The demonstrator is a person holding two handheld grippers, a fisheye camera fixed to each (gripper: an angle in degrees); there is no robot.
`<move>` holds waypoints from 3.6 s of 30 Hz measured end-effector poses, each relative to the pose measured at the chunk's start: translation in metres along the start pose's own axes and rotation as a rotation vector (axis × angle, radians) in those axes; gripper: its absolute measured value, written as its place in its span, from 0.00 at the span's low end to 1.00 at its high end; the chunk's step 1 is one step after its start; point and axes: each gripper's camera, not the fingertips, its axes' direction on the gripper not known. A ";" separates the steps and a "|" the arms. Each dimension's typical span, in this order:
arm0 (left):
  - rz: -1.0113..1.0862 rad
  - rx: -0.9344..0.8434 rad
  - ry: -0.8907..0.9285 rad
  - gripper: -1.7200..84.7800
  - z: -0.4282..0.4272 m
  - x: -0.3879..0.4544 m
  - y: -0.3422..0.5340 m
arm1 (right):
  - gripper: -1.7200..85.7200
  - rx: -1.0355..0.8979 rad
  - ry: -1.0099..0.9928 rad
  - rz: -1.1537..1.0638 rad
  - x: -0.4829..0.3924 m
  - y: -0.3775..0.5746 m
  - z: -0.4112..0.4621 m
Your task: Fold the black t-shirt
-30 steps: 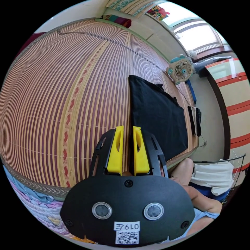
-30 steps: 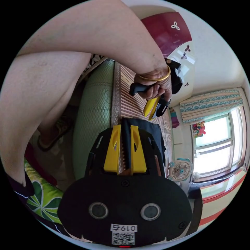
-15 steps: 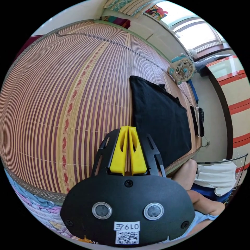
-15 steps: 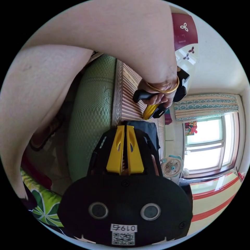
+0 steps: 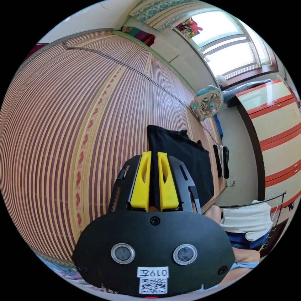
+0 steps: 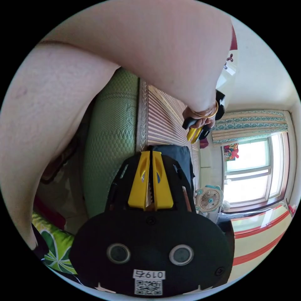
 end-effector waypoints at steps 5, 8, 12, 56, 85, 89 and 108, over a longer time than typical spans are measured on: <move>-0.028 -0.036 0.033 0.06 0.035 -0.007 -0.039 | 0.01 0.003 -0.111 0.072 0.020 0.011 0.013; -0.064 -0.027 0.092 0.07 0.049 -0.012 -0.049 | 0.01 0.006 -0.138 0.094 0.026 0.024 0.019; -0.064 -0.022 0.059 0.05 0.062 -0.007 -0.058 | 0.01 0.018 -0.171 0.107 0.034 0.044 0.027; 0.628 -0.148 0.164 0.03 0.375 0.450 0.049 | 0.10 0.064 -0.768 1.390 0.294 1.101 0.210; 0.791 -0.259 -0.251 0.03 0.702 0.720 -0.030 | 0.10 0.164 -1.015 1.187 0.264 1.417 0.386; 0.796 -0.307 -0.241 0.03 0.735 0.743 -0.034 | 0.09 0.156 -1.038 1.153 0.261 1.439 0.405; 0.829 -0.317 -0.367 0.03 0.819 0.800 -0.024 | 0.03 0.155 -1.175 1.199 0.275 1.521 0.474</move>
